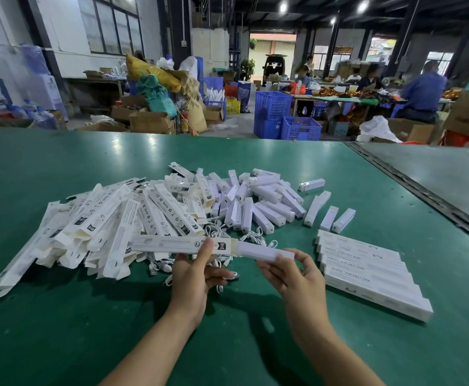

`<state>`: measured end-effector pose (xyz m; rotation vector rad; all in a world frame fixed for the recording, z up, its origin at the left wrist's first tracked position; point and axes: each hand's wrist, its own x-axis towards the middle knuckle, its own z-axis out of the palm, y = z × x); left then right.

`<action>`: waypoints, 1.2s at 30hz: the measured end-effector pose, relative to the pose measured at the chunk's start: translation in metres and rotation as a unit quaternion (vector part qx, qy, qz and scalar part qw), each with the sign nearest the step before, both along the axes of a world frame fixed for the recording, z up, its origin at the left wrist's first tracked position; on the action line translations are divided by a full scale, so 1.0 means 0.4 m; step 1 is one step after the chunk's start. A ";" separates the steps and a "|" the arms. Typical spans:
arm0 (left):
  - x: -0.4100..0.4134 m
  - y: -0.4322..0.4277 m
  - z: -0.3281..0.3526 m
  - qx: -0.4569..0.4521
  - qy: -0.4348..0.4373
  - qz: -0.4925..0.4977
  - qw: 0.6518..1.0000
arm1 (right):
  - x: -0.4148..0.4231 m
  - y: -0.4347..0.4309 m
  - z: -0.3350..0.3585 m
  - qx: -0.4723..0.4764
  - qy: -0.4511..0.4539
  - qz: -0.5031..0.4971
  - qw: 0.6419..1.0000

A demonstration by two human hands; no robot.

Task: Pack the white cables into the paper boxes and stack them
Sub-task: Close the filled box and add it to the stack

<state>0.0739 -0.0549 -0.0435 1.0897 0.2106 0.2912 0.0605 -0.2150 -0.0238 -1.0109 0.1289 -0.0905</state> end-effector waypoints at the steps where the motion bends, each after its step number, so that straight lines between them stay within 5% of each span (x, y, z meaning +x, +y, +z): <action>1: 0.000 0.000 -0.001 0.002 0.003 -0.004 1.000 | 0.000 -0.002 0.001 0.008 -0.001 -0.003 1.000; 24: -0.012 0.007 0.000 0.011 0.004 -0.006 1.000 | 0.009 -0.023 -0.022 -0.029 0.006 -0.027 0.999; 36: -0.023 0.001 0.014 0.011 0.009 -0.026 1.000 | -0.007 -0.024 -0.012 -0.165 -0.046 -0.013 0.985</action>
